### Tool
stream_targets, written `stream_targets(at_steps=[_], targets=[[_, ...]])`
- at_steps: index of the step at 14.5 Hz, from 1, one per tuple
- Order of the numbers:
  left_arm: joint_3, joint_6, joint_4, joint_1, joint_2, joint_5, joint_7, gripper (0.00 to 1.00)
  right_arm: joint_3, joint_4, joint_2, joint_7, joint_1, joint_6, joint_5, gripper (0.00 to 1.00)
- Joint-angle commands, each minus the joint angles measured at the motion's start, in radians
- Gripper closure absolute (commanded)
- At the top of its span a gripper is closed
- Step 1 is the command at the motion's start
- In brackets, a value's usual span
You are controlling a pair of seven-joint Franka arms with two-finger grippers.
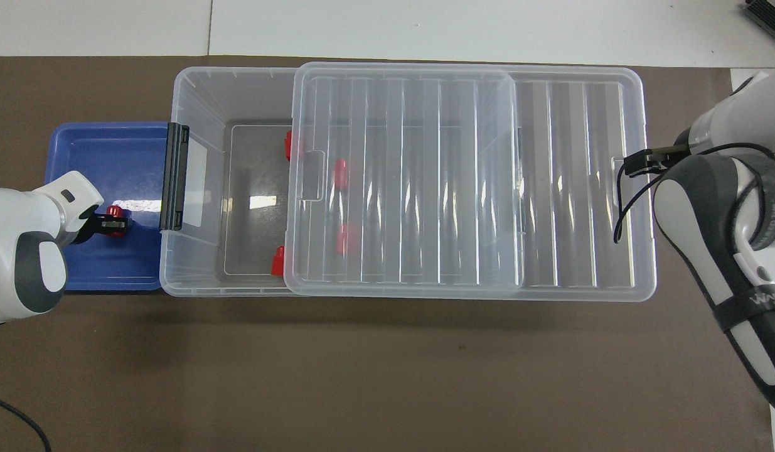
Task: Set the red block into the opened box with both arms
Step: 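Carry the block into the box with the left gripper while the right gripper withdraws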
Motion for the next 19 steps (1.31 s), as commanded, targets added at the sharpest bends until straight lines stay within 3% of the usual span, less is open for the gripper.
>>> stream_targets(at_steps=[1, 6, 13, 16, 19], targets=[[0.007, -0.146, 0.118, -0.011, 0.02, -0.001, 0.014, 1.0, 0.005, 0.001, -0.016, -0.028, -0.021, -0.029, -0.03, 0.0], [0.002, -0.488, 0.34, -0.015, 0.006, 0.0, -0.014, 1.0, 0.005, 0.001, -0.022, -0.04, -0.023, -0.035, -0.067, 0.0], [-0.006, -0.898, 0.627, -0.152, -0.017, 0.018, -0.339, 1.0, 0.005, 0.006, -0.032, -0.043, -0.021, -0.037, -0.082, 0.0], [-0.007, -0.959, 0.684, -0.239, -0.018, 0.017, -0.51, 1.0, 0.007, 0.007, -0.034, -0.043, -0.021, -0.038, -0.099, 0.0], [-0.019, -0.903, 0.68, -0.301, -0.026, 0.005, -0.668, 1.0, 0.014, 0.05, -0.051, -0.034, -0.019, -0.083, -0.07, 0.0]])
